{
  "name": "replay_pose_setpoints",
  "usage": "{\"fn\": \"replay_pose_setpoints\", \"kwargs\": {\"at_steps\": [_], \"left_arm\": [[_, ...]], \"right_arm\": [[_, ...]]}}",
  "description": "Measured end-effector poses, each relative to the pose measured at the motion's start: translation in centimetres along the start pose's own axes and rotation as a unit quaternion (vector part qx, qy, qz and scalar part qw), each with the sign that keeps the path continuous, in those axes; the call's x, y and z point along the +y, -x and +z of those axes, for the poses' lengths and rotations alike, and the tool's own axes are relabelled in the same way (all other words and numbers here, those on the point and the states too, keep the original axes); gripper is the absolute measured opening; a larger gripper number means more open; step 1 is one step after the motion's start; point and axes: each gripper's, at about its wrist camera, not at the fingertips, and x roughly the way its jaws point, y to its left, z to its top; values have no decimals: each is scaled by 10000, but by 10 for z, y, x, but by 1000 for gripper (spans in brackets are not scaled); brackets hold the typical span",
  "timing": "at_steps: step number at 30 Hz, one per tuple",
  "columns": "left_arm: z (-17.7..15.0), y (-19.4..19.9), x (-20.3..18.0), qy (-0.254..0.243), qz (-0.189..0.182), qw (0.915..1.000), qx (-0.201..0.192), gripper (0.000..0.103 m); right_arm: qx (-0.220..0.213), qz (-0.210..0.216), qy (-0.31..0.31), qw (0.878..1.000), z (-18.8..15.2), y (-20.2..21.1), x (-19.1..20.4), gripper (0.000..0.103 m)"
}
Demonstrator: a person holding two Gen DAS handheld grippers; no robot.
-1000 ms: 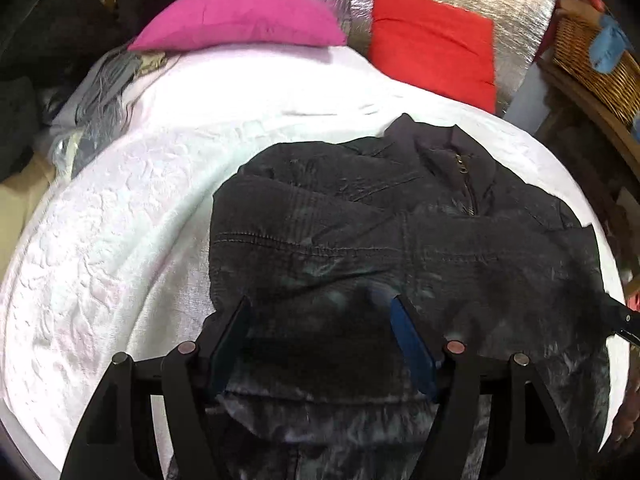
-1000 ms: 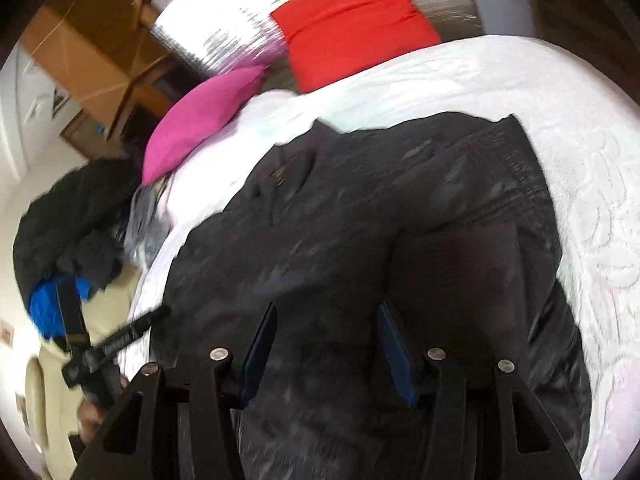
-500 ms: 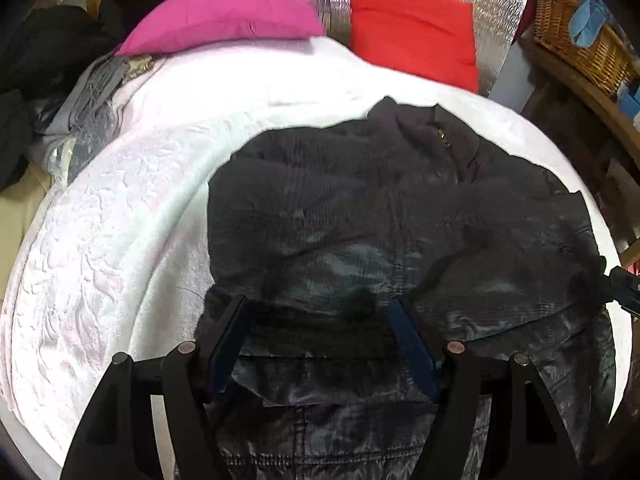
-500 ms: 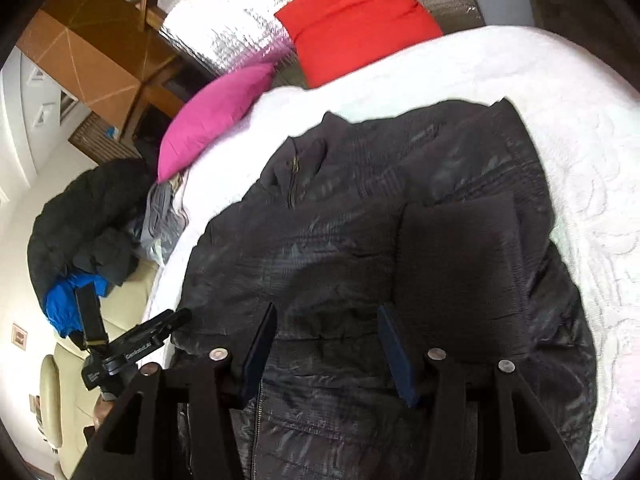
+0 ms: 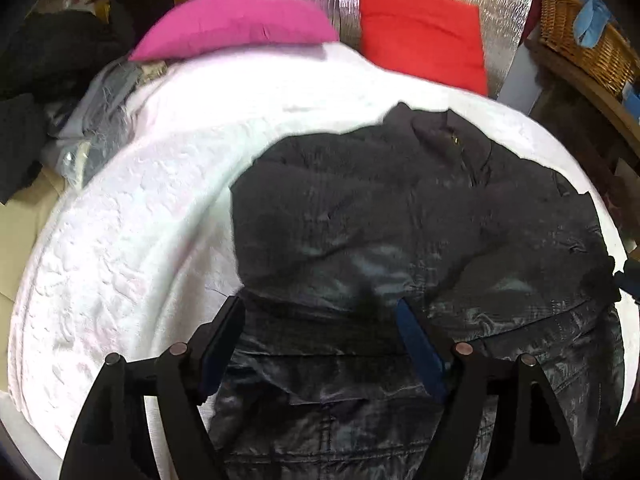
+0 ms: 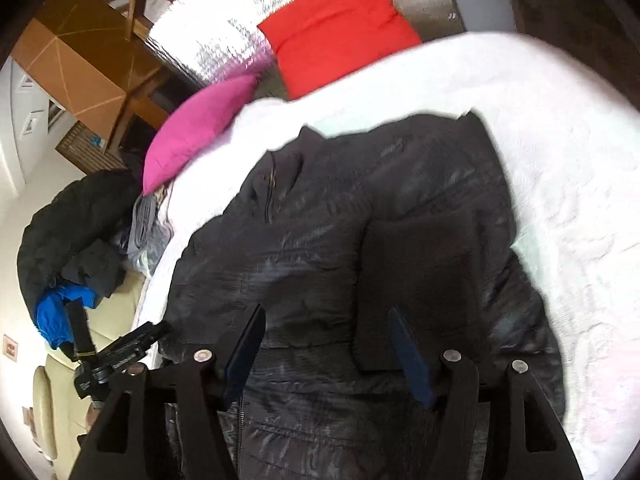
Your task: Fold large clothes
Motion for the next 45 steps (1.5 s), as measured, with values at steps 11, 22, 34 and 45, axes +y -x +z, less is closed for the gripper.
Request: {"fn": "replay_pose_setpoints", "kwargs": {"at_steps": [11, 22, 34, 45], "left_arm": [[-12, -19, 27, 298, -195, 9984, 447, 80], [-71, 61, 81, 711, -222, 9957, -543, 82], [-217, 110, 111, 1418, -527, 9883, -191, 82], [-281, 101, 103, 1856, -940, 9767, 531, 83]], "right_arm": [[115, -11, -188, 9998, -11, 10, -26, 68], [-198, 203, -875, 9958, -79, 102, -85, 69], [220, 229, -1379, 9899, -191, 144, -117, 72], [530, -455, -891, 9936, -220, 115, -91, 71]]}}
